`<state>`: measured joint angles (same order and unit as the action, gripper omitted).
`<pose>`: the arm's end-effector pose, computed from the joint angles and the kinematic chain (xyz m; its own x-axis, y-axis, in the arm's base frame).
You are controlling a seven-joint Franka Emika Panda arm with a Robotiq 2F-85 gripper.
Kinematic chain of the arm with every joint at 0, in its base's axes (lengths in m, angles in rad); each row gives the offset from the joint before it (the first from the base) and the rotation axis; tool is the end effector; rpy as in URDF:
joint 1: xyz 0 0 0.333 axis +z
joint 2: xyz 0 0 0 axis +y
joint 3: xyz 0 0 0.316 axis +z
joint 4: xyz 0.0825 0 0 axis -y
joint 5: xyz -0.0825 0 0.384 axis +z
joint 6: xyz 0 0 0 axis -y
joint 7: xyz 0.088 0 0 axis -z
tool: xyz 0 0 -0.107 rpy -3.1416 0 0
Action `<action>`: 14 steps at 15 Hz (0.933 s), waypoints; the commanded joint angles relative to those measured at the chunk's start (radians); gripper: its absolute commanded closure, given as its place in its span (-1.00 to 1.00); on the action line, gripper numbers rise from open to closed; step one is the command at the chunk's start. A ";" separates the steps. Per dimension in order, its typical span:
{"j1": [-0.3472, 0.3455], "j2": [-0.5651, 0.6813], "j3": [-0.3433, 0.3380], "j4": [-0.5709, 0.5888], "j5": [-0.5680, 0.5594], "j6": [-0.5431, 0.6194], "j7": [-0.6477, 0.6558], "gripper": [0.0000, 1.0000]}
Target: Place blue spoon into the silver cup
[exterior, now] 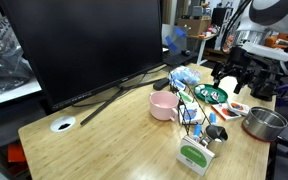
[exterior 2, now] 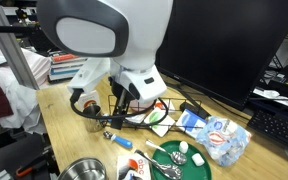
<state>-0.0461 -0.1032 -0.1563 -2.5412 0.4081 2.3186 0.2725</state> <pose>0.4293 -0.0797 0.3002 0.7158 -0.6601 -0.2278 -0.6982 -0.6820 -0.2178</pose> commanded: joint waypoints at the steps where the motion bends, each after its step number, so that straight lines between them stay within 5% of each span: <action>1: -0.033 0.112 0.012 0.041 0.072 0.083 0.107 -1.00; 4: -0.046 0.202 0.010 0.078 0.125 0.049 0.177 -1.00; 14: -0.038 0.199 0.018 0.014 0.090 0.100 0.164 -1.00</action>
<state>-0.0729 0.0852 -0.1556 -2.5096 0.4956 2.4075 0.4200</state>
